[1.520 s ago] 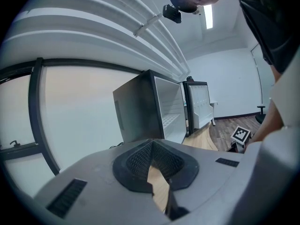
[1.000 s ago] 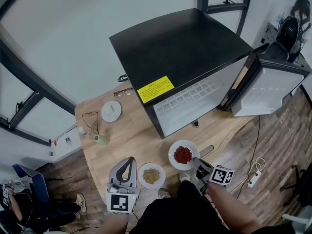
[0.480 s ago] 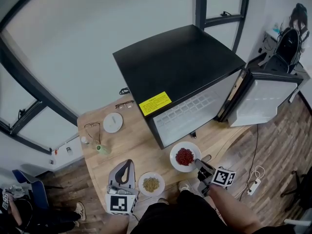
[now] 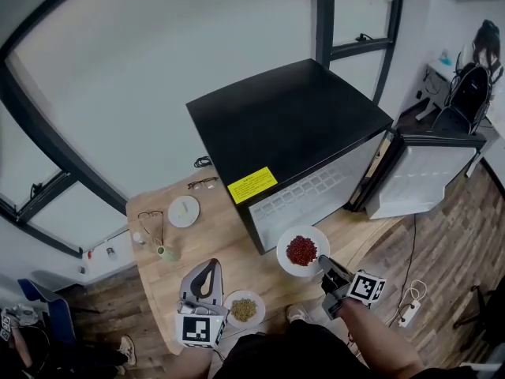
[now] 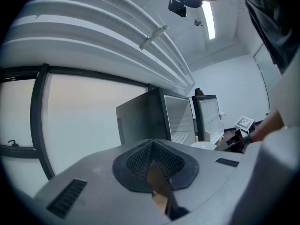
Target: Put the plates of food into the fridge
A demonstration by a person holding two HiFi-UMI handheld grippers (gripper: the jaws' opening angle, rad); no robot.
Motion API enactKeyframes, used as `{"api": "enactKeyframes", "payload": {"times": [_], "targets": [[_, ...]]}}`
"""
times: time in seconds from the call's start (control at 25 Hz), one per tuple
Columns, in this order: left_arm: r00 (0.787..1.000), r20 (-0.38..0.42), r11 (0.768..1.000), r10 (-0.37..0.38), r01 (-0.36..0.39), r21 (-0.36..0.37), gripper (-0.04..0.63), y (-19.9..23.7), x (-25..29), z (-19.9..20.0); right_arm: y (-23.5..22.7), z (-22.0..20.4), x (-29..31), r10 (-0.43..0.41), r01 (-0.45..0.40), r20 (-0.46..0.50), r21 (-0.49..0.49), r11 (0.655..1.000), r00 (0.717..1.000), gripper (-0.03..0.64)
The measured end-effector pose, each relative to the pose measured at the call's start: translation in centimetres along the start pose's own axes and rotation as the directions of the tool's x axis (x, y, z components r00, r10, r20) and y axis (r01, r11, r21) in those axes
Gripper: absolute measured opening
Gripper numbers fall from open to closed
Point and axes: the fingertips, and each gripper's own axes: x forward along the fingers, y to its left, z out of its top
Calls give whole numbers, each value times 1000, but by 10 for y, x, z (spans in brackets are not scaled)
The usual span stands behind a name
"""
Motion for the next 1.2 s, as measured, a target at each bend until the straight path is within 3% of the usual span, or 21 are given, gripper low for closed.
{"api": "enactKeyframes", "payload": {"times": [0.48,0.8,0.96,1.2], "targets": [[998,19,998,53,-53,-20,5,14,6,5,49,70,41,88,-86,36,-45,995,995,31],[992,-1,992,125,-125,-25,5,37,4,5,55,84,85,56,-55,9,-66,996,998,31],[986,-11,985,168,-169,-21,5,50,0,5,44,83,106,-24,21,-36,-101,995,999,31],[976,-35,976,217,-217,-22,3,62,-7,-2,44,88,137,-35,25,-73,-125,992,997,31]]}}
